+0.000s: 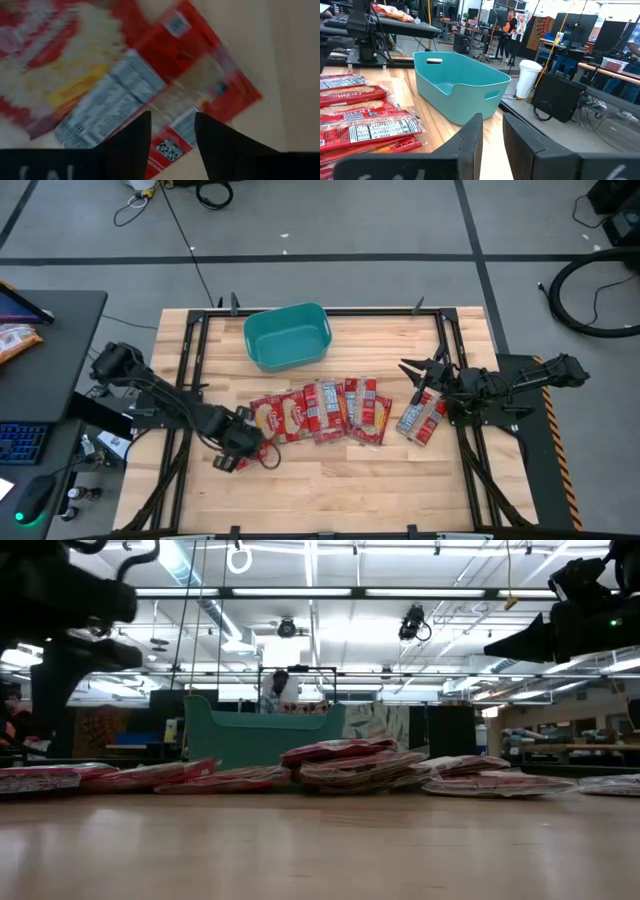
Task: Sort popcorn bags into baskets
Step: Put the popcorn bag into the green bin, then stack the popcorn bag into the green bin
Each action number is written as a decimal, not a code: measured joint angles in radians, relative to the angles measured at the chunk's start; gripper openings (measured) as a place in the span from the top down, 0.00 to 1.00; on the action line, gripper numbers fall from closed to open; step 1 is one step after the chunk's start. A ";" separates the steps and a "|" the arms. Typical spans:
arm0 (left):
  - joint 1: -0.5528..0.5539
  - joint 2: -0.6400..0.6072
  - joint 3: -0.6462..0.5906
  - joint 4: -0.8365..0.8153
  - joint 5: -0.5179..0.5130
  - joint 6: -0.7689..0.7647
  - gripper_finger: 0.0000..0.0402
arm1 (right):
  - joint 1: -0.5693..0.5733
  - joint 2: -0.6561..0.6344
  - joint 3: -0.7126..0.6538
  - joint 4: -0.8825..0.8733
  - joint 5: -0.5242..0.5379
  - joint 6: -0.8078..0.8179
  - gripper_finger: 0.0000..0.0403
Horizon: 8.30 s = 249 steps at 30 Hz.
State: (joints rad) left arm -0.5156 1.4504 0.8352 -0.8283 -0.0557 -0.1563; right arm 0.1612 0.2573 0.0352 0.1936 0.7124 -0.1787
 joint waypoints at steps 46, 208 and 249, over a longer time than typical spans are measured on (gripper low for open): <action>0.014 0.070 0.092 -0.185 -0.160 0.140 0.99 | 0.000 0.000 0.000 0.007 0.000 0.000 0.80; 0.375 0.636 0.662 -0.441 -0.133 0.951 0.99 | 0.000 0.004 0.000 0.022 0.000 0.000 0.80; 0.950 0.452 1.047 -0.506 -0.250 0.321 1.00 | 0.000 0.004 0.000 0.038 0.000 0.000 0.80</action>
State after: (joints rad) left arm 0.4339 1.9026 1.8826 -1.3344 -0.3054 0.1651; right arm 0.1612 0.2611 0.0349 0.2315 0.7128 -0.1787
